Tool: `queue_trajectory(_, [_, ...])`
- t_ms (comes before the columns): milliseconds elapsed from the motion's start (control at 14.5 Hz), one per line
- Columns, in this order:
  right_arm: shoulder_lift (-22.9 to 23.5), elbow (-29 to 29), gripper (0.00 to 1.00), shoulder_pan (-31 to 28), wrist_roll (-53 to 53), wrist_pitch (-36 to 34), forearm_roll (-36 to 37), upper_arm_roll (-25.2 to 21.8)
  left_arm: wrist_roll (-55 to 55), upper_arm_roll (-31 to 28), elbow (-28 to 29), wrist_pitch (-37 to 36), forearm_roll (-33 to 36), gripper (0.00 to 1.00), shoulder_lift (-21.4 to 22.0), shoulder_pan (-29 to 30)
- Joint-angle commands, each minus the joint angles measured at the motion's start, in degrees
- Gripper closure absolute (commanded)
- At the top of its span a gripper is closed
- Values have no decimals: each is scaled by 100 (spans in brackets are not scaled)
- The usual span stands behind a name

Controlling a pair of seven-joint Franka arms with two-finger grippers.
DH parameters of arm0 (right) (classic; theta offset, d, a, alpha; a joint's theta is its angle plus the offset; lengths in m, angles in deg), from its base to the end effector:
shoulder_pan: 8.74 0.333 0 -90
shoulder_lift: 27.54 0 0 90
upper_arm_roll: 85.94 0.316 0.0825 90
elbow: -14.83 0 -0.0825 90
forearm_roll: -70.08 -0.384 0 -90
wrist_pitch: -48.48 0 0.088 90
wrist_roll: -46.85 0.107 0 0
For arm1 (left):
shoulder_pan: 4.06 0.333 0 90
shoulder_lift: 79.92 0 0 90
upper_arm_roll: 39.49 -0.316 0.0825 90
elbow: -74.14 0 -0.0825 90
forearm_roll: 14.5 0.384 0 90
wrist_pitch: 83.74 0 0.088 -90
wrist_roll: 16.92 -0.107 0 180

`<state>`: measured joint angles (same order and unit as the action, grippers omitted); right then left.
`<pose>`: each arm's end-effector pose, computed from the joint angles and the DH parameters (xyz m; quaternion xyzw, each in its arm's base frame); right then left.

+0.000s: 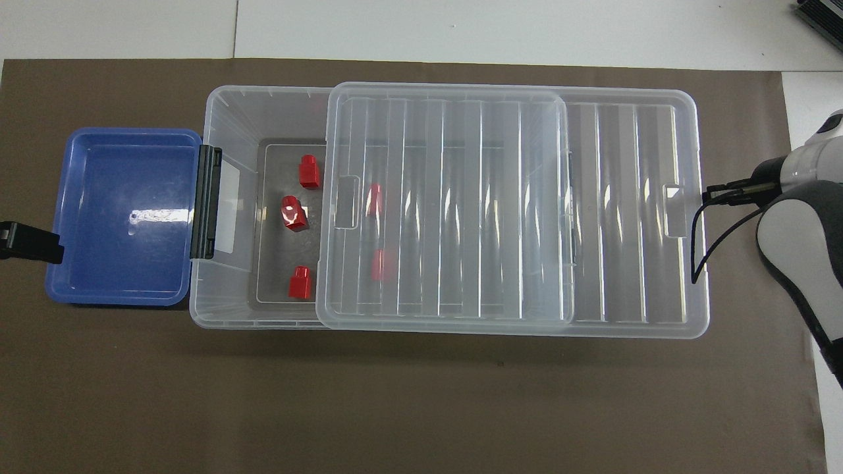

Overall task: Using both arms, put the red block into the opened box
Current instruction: 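Reach the right gripper to the lid and slide it back over the box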

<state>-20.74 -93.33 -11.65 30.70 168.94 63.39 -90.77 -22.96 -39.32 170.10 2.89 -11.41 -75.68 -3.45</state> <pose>0.5957 -0.0738 0.4522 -0.9967 -0.0466 -0.0568 0.0357 0.5233 0.0100 0.6110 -0.9975 0.0484 0.0458 0.0245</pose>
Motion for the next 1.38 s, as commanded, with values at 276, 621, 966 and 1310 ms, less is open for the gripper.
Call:
queue_trajectory(276, [-91, -118, 100, 132, -64, 92, -183, 35, 938, 151, -217, -190, -107, 0, -55, -44])
queue_trajectory(621, [-82, -83, 100, 334, 182, 92, -297, 44, 833, 168, -182, -138, -98, 0, 24, -26])
queue_trajectory(966, [-91, -65, 100, 614, 559, 92, -297, 44, 473, 168, -173, -164, -98, 0, 24, -35])
queue_trajectory(1310, [-82, -65, 100, 922, 981, 144, -297, 44, 499, 159, -173, -164, -168, 0, 59, -26])
